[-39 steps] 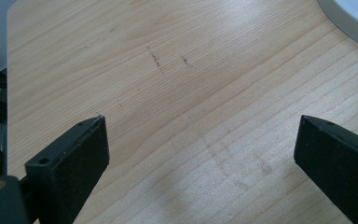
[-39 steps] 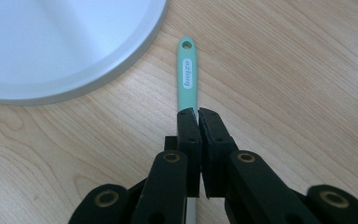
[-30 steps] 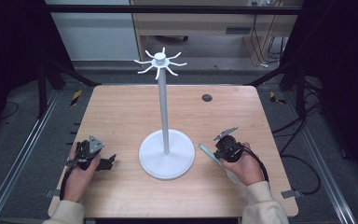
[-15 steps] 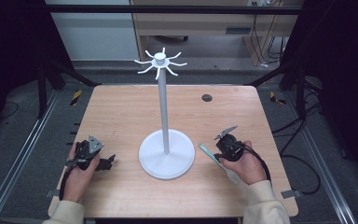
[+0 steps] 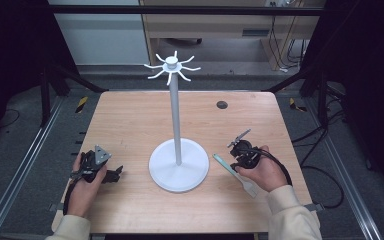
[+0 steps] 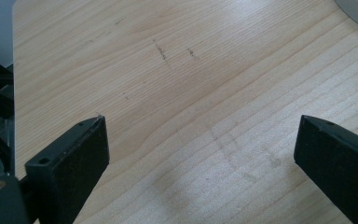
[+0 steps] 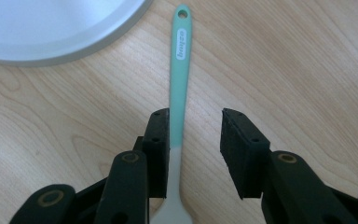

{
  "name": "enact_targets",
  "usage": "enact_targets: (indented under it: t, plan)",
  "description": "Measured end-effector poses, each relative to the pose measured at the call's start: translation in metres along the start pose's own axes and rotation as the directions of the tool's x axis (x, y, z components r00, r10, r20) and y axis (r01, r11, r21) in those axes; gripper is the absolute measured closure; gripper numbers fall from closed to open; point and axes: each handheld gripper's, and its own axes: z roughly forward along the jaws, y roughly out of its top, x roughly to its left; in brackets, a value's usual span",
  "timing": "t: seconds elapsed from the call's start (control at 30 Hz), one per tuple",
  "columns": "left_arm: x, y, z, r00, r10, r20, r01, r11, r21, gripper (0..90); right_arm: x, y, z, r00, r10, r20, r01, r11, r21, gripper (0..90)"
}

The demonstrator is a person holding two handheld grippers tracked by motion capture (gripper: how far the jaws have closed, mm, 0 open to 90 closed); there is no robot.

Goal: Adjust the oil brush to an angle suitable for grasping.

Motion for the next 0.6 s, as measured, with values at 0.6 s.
enact_targets:
  t: [0.6]
  plan:
    - [-0.001, 0.001, 0.0, 0.9999, 0.012, 0.0, -0.012, 0.9999, 0.0, 2.7, 0.004, -0.001, 0.024, 0.9991, -0.034, -0.025, 0.037, 0.992, 0.12, 69.6]
